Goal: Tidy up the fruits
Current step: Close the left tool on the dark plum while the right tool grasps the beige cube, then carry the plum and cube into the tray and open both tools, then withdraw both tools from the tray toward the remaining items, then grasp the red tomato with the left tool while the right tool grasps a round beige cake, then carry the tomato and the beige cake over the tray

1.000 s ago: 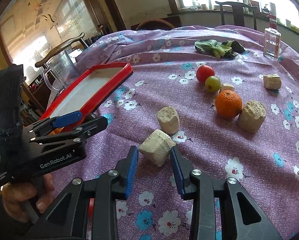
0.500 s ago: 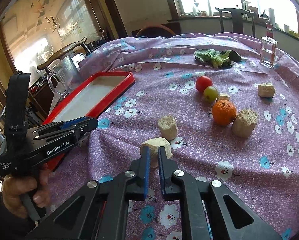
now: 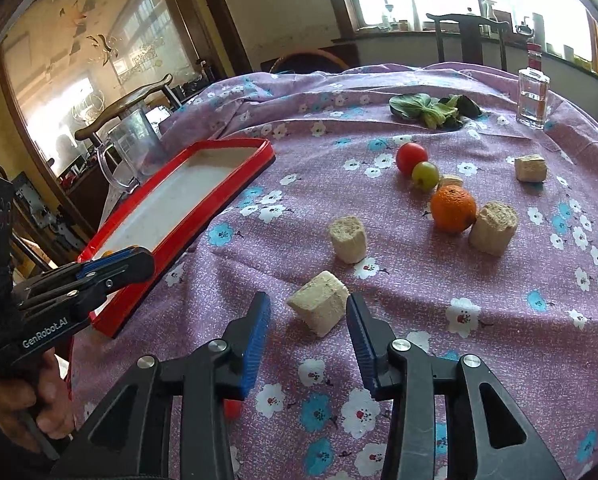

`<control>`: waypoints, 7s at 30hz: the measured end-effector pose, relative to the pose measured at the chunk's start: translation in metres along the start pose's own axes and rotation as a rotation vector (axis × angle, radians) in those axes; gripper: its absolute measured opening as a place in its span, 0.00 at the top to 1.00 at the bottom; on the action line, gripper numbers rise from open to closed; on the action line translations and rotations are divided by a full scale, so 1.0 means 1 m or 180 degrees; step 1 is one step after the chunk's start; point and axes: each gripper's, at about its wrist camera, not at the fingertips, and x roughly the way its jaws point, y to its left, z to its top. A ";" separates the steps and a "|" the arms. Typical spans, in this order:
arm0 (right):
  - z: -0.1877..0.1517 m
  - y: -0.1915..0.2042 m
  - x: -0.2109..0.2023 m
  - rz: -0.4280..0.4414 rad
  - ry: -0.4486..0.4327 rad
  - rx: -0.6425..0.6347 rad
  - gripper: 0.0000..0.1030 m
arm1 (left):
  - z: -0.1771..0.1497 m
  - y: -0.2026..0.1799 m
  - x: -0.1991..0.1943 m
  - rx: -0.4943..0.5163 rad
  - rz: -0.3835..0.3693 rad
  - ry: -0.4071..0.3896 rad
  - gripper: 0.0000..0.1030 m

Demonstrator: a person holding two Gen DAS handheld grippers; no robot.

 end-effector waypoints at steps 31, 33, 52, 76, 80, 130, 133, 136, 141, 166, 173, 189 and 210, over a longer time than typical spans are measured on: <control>0.063 0.117 0.020 0.0436 -0.0112 -0.0495 0.71 | 0.005 0.091 -0.063 -0.0329 0.0335 -0.0277 0.79; 0.074 0.125 0.029 0.0525 -0.0089 -0.0471 0.71 | 0.009 0.099 -0.061 -0.0323 0.0379 -0.0273 0.79; 0.077 0.163 0.133 0.0538 0.0419 -0.0554 0.70 | 0.020 0.153 0.023 -0.0583 0.0499 0.0186 0.78; 0.043 0.069 -0.024 0.0138 -0.0292 0.0080 0.03 | 0.004 0.064 -0.026 -0.0214 0.0087 -0.0040 0.49; 0.033 0.030 -0.044 0.0274 -0.0185 0.0468 0.04 | 0.003 0.037 -0.032 -0.0043 -0.0009 -0.0060 0.44; 0.025 -0.115 -0.023 -0.0653 -0.0068 0.0575 0.42 | -0.033 -0.077 0.028 0.0610 -0.0538 0.0612 0.61; 0.032 -0.127 -0.007 -0.0631 -0.0021 0.0650 0.43 | -0.034 -0.080 0.031 0.0661 -0.0533 0.0589 0.64; 0.038 -0.130 0.007 -0.0601 0.0024 0.0638 0.47 | -0.034 -0.078 0.033 0.0648 -0.0556 0.0584 0.68; 0.042 -0.126 0.017 -0.0529 -0.0010 0.0557 0.64 | -0.035 -0.075 0.035 0.0594 -0.0609 0.0564 0.69; 0.019 -0.033 -0.024 -0.0023 -0.0123 0.0395 0.65 | -0.031 -0.024 -0.014 0.0234 -0.0437 0.0260 0.69; 0.022 -0.003 -0.014 0.0087 -0.0049 0.0250 0.65 | -0.031 0.005 -0.032 0.0060 -0.0352 0.0151 0.69; 0.025 0.069 0.010 0.0322 0.0116 -0.0099 0.65 | -0.038 0.064 -0.060 -0.0272 -0.0157 -0.0004 0.69; 0.088 0.138 0.111 0.0232 0.0188 -0.0387 0.65 | -0.006 0.153 -0.045 -0.0622 0.0343 -0.0089 0.69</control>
